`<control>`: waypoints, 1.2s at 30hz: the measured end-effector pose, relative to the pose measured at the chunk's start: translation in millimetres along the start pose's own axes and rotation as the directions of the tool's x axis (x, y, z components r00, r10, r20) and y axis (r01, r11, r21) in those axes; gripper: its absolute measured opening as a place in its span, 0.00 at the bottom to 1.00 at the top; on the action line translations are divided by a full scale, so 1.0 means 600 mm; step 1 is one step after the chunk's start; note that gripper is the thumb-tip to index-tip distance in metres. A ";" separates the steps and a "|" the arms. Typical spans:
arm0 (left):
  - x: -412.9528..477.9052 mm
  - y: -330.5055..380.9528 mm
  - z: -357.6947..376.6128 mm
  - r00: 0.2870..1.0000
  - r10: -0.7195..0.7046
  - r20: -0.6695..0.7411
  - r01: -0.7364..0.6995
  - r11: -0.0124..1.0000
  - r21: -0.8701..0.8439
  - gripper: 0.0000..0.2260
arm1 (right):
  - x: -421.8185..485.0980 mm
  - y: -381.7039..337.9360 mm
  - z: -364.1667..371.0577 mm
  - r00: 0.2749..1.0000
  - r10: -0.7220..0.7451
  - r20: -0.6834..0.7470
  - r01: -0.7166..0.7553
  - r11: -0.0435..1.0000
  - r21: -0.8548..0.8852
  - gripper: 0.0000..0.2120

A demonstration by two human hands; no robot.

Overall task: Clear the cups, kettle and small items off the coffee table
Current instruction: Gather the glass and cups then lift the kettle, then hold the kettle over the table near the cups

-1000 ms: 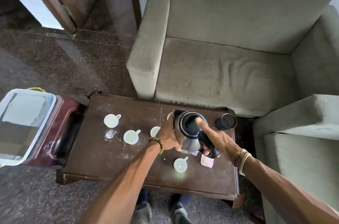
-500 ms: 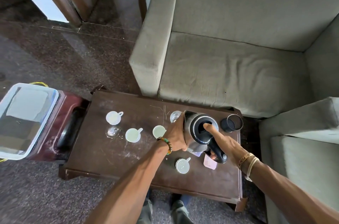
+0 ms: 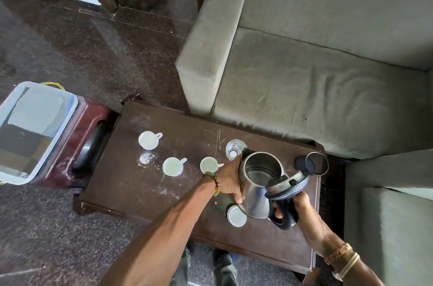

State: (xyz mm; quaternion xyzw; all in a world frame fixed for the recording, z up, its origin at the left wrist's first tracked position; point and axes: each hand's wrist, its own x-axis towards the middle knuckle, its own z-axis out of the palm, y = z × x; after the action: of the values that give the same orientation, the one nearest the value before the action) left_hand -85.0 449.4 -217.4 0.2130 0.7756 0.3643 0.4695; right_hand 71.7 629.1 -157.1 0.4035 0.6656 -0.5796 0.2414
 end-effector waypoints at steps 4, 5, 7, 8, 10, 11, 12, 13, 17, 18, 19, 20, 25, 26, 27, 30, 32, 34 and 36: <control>0.014 -0.016 0.005 1.000 -0.017 0.017 0.017 1.000 0.003 0.49 | -0.024 0.000 0.012 0.994 -0.107 0.001 0.107 0.992 -0.071 0.39; 0.017 -0.021 0.006 0.999 -0.020 0.026 0.020 1.000 -0.008 0.48 | -0.025 -0.004 0.016 0.992 -0.125 -0.002 0.125 0.988 -0.094 0.37; 0.022 -0.028 0.006 0.999 -0.024 0.035 0.025 0.999 -0.026 0.48 | -0.025 -0.012 0.022 0.989 -0.150 -0.005 0.148 0.980 -0.135 0.36; 0.025 -0.032 0.005 0.999 -0.026 0.042 0.028 0.999 -0.039 0.48 | -0.025 -0.014 0.024 0.987 -0.158 -0.009 0.155 0.977 -0.145 0.35; 0.031 -0.038 0.003 0.998 -0.034 0.060 0.038 0.997 -0.065 0.48 | -0.021 -0.020 0.029 0.987 -0.160 -0.024 0.155 0.977 -0.149 0.35; 0.035 -0.042 0.002 0.997 -0.038 0.067 0.043 0.996 -0.074 0.48 | -0.017 -0.021 0.032 0.986 -0.162 -0.027 0.156 0.975 -0.155 0.36; 0.037 -0.044 0.001 0.996 -0.041 0.076 0.048 0.995 -0.085 0.48 | -0.013 -0.023 0.034 0.986 -0.165 -0.028 0.158 0.974 -0.161 0.36; 0.040 -0.048 0.001 0.995 -0.043 0.087 0.052 0.994 -0.100 0.48 | -0.009 -0.023 0.036 0.986 -0.163 -0.025 0.157 0.975 -0.158 0.37; 0.046 -0.056 0.003 0.993 -0.036 0.112 0.054 0.985 -0.162 0.45 | 0.006 -0.021 0.040 0.992 -0.114 -0.047 0.106 0.984 -0.144 0.38; 0.047 -0.059 0.003 0.993 -0.033 0.116 0.054 0.982 -0.181 0.45 | 0.010 -0.022 0.042 0.994 -0.095 -0.054 0.087 0.987 -0.139 0.39; 0.049 -0.063 0.002 0.992 -0.030 0.119 0.053 0.979 -0.197 0.44 | 0.014 -0.024 0.044 0.995 -0.078 -0.062 0.069 0.988 -0.137 0.40; 0.051 -0.066 0.001 0.992 -0.026 0.124 0.053 0.976 -0.213 0.43 | 0.018 -0.026 0.045 0.995 -0.064 -0.073 0.054 0.990 -0.134 0.41; 0.054 -0.071 -0.003 0.987 -0.011 0.163 0.055 0.962 -0.267 0.36 | 0.034 -0.034 0.051 0.997 -0.002 -0.081 -0.004 0.997 -0.073 0.43; 0.055 -0.073 -0.003 0.986 -0.009 0.167 0.057 0.957 -0.284 0.36 | 0.037 -0.035 0.052 0.997 0.008 -0.083 -0.013 0.998 -0.058 0.43; 0.056 -0.073 -0.004 0.985 -0.010 0.172 0.061 0.953 -0.297 0.36 | 0.040 -0.037 0.053 0.997 0.012 -0.081 -0.015 0.999 -0.043 0.43; 0.061 -0.078 -0.003 0.979 -0.015 0.201 0.080 0.943 -0.322 0.36 | 0.047 -0.042 0.054 0.997 0.026 -0.079 -0.029 0.999 -0.029 0.46; 0.064 -0.079 -0.004 0.976 -0.031 0.214 0.101 0.941 -0.323 0.35 | 0.051 -0.047 0.053 0.996 0.046 -0.078 -0.049 0.998 -0.035 0.49; 0.067 -0.082 -0.002 0.973 -0.047 0.228 0.122 0.937 -0.326 0.35 | 0.054 -0.052 0.052 0.996 0.059 -0.068 -0.062 0.997 -0.044 0.50; 0.070 -0.086 0.001 0.966 -0.051 0.254 0.140 0.928 -0.346 0.35 | 0.056 -0.056 0.052 0.996 0.073 -0.042 -0.074 0.997 -0.035 0.50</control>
State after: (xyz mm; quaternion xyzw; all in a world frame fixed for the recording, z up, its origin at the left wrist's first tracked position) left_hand -103.2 444.7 -280.9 0.1273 0.6424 0.4485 0.6082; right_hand 20.9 607.6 -170.6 0.4351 0.6655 -0.5498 0.2560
